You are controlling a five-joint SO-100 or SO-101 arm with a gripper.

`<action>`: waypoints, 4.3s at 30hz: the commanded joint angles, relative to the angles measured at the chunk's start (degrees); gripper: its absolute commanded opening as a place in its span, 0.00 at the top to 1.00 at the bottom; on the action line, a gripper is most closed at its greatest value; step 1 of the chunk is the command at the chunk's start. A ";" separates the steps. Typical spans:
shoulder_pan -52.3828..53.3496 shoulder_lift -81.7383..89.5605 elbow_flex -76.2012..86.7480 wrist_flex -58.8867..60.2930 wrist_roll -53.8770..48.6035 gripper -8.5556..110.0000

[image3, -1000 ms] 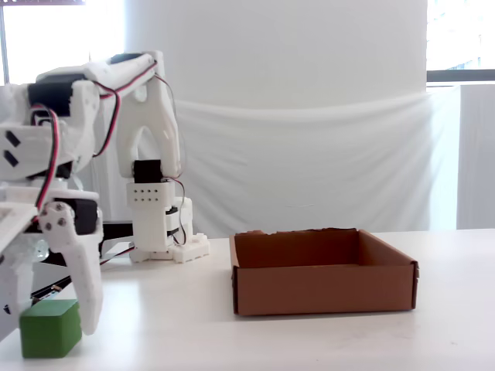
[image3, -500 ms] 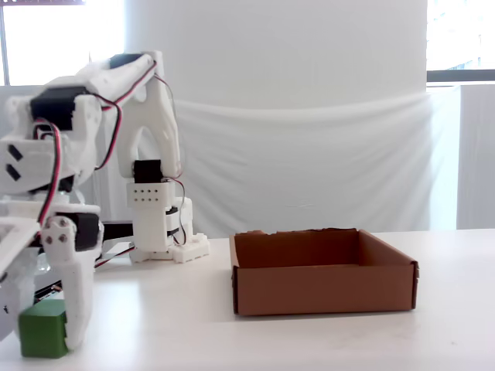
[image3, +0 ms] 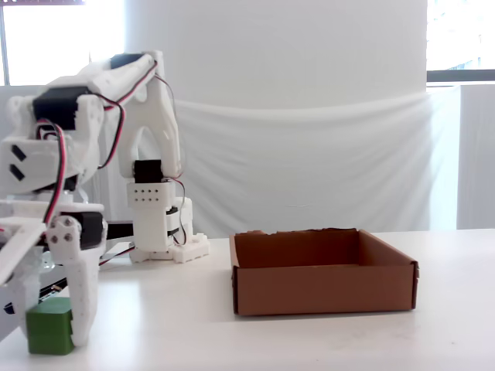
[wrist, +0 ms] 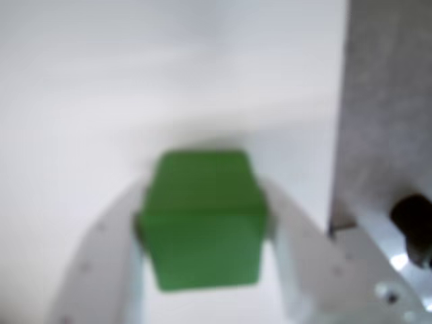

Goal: Grasp a green cube and put it in a box.

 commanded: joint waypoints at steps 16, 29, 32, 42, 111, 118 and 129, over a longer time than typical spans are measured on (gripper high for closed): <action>-12.39 12.74 -14.85 27.33 10.81 0.80; -34.28 27.07 -6.68 24.35 33.13 0.79; -38.85 30.41 -1.67 20.04 36.12 0.79; -48.43 33.75 14.59 8.17 36.74 0.78; -17.23 98.88 62.93 22.76 16.08 0.77; -15.82 101.69 63.81 26.81 13.62 0.77; -16.00 101.69 63.98 30.50 14.06 0.74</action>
